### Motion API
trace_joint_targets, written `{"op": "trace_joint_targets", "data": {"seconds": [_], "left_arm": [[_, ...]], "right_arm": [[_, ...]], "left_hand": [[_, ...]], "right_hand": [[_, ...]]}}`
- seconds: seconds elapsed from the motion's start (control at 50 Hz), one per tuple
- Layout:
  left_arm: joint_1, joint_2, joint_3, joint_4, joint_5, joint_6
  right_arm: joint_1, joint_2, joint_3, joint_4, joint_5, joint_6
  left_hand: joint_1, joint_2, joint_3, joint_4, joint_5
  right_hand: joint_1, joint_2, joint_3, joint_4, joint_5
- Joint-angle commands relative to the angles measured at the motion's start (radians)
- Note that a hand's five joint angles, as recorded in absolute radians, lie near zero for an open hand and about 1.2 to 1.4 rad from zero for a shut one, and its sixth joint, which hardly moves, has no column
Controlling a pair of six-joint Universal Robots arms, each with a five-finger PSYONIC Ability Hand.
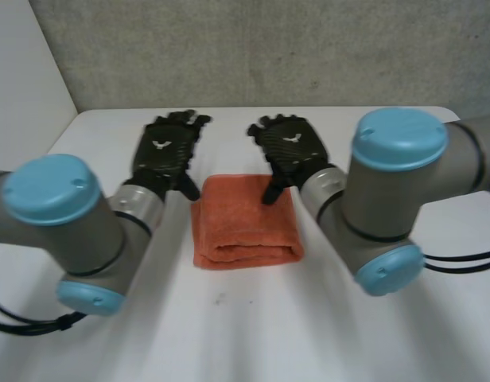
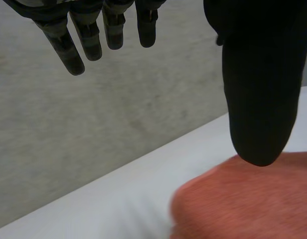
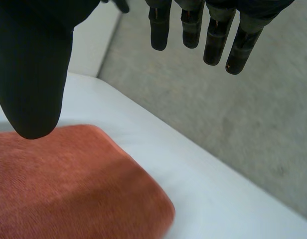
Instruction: Fold the laundry
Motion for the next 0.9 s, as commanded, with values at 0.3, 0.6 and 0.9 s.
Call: {"op": "trace_joint_targets", "data": {"seconds": [0.3,0.6,0.9], "left_arm": [[-0.041,-0.258,0.168,-0.25,-0.01,-0.043],[-0.012,0.108,0.164,-0.301,-0.006,-0.055],[0.168,0.453,0.09,-0.379,0.004,-0.113]], "right_arm": [[-0.12,0.278,-0.136,0.218,-0.154,0.108],[-0.138,-0.07,-0.142,0.256,-0.146,0.137],[-0.324,-0.489,0.17,0.134,-0.082,0.112]], "left_hand": [[0.007,0.023,0.021,0.02,-0.014],[-0.007,0.008,0.006,0.005,-0.028],[-0.005,0.011,0.009,0.008,-0.025]], "right_hand": [[-0.029,-0.045,-0.039,-0.056,-0.066],[-0.029,-0.045,-0.039,-0.056,-0.066],[-0.029,-0.045,-0.039,-0.056,-0.066]]}}
